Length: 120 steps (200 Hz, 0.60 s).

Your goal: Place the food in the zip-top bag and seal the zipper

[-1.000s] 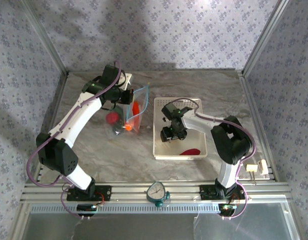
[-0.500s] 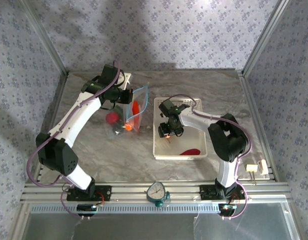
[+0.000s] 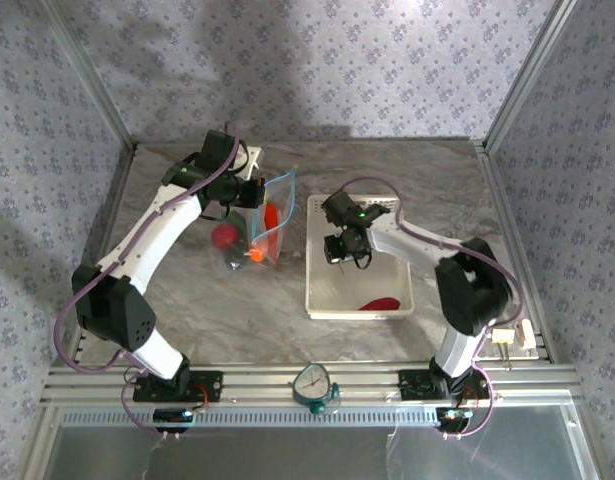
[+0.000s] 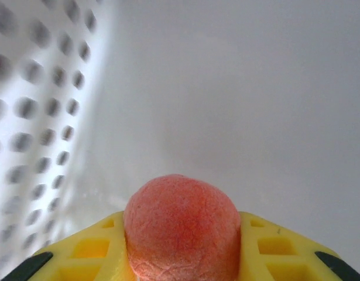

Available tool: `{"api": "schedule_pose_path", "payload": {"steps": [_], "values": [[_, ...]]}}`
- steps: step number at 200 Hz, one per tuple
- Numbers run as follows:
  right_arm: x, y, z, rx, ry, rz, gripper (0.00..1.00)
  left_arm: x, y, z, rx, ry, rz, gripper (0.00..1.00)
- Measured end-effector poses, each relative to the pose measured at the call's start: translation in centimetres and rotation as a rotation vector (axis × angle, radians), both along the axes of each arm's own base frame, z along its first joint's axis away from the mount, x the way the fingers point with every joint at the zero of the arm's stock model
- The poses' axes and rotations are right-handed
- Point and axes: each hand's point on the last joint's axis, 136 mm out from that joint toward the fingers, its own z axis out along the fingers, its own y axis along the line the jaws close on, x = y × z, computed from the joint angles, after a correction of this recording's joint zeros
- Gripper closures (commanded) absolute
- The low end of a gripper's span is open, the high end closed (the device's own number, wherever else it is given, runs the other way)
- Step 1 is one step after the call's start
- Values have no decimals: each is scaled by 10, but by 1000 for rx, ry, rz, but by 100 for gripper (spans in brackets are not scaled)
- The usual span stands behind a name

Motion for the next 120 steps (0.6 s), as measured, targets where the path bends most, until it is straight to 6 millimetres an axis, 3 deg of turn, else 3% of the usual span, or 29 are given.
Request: {"api": "schedule_pose_path", "payload": {"steps": [33,48,68,93,120], "values": [[22,11,93,168,-259,-23,67,0,-3,1,-13,0,-9,100],[32,25,138,269,-390,-16,67,-1,-4,2,-19,3,-11,100],[39,49,181,380,-518,12,67,-1,-4,2,-26,3,-10,100],[41,78,208,475,-610,51,67,-1,-5,2,-32,6,-12,100],[48,107,213,523,-648,77,67,-2,-7,3,-42,12,-12,100]]}}
